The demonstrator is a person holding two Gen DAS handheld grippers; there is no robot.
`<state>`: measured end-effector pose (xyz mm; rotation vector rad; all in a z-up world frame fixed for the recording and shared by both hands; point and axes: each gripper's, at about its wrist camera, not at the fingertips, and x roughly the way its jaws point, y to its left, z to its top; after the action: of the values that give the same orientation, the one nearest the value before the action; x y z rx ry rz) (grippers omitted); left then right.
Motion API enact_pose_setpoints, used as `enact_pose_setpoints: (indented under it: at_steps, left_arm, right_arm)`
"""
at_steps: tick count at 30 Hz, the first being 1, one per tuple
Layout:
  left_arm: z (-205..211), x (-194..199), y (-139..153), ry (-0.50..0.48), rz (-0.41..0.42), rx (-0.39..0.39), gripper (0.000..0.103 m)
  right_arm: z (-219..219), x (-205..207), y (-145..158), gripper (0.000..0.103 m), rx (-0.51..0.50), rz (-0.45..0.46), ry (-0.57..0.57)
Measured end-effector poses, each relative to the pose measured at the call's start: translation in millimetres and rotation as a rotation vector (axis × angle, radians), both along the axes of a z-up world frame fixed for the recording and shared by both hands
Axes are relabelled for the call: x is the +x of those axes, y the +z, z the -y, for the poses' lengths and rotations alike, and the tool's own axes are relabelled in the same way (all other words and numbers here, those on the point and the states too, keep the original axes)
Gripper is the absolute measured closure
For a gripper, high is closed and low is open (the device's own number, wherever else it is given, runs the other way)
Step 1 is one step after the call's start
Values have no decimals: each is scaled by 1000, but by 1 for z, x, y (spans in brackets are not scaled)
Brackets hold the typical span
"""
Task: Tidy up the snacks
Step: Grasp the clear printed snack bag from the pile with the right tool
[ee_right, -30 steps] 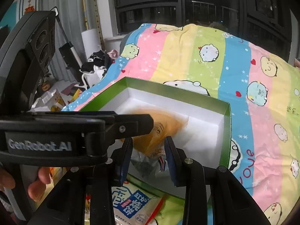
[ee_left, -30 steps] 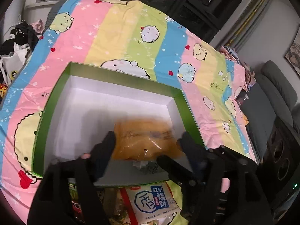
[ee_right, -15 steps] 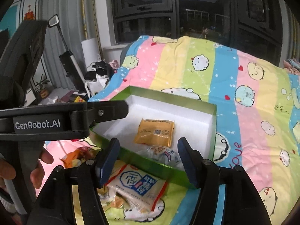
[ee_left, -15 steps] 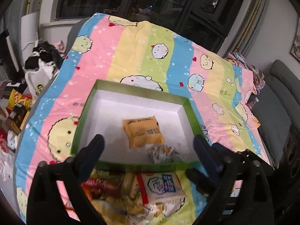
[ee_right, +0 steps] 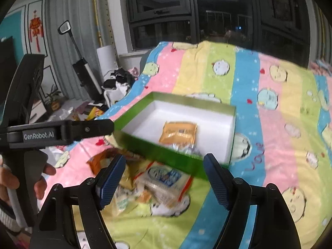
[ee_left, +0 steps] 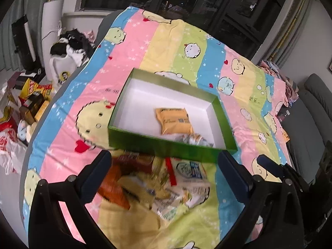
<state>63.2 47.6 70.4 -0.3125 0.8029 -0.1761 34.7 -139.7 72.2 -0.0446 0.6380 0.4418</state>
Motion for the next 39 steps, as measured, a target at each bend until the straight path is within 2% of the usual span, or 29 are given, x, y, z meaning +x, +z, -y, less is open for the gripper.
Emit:
enact_pose_setpoints:
  at_steps: [2, 5, 9, 11, 14, 17, 20, 22, 28, 31, 33, 35, 39]
  left_arm:
    - [-6, -8, -6, 5, -3, -25, 1]
    - [-18, -16, -19, -19, -35, -123, 1]
    - [-17, -34, -32, -88, -13, -106, 1]
    - [-16, -40, -45, -146, -58, -120, 1]
    - [-18, -46, -61, -120, -99, -141, 1]
    - [-14, -45, -74, -82, -137, -121, 2]
    - [-8, -43, -83, -90, -154, -138, 2]
    - [-2, -41, -86, -85, -152, -122, 2]
    - [11, -35, -98, -82, -155, -126, 7]
    - [13, -32, -101, -75, -156, -141, 9]
    - [14, -29, -103, -72, -162, -151, 13]
    - [14, -26, -105, -65, -172, -169, 25]
    - [7, -21, -109, -46, -187, -207, 34]
  right_arm:
    - [7, -4, -8, 25, 10, -34, -5]
    - [16, -10, -22, 25, 26, -82, -5]
    - [23, -19, -39, 25, 51, -132, 10]
    - [24, -23, -46, 25, 62, -150, 27]
    - [21, -27, -60, 25, 96, -196, 67]
    - [11, -28, -74, 25, 112, -234, 101]
    - [-2, -26, -84, 25, 108, -235, 142]
    - [-9, -22, -88, 25, 97, -231, 163]
    - [-22, -7, -95, 25, 74, -223, 199]
    - [-31, 1, -97, 25, 25, -201, 228]
    - [-37, 6, -98, 25, 1, -186, 269]
    - [-43, 12, -101, 25, -23, -181, 296]
    - [-52, 17, -103, 32, -42, -175, 341]
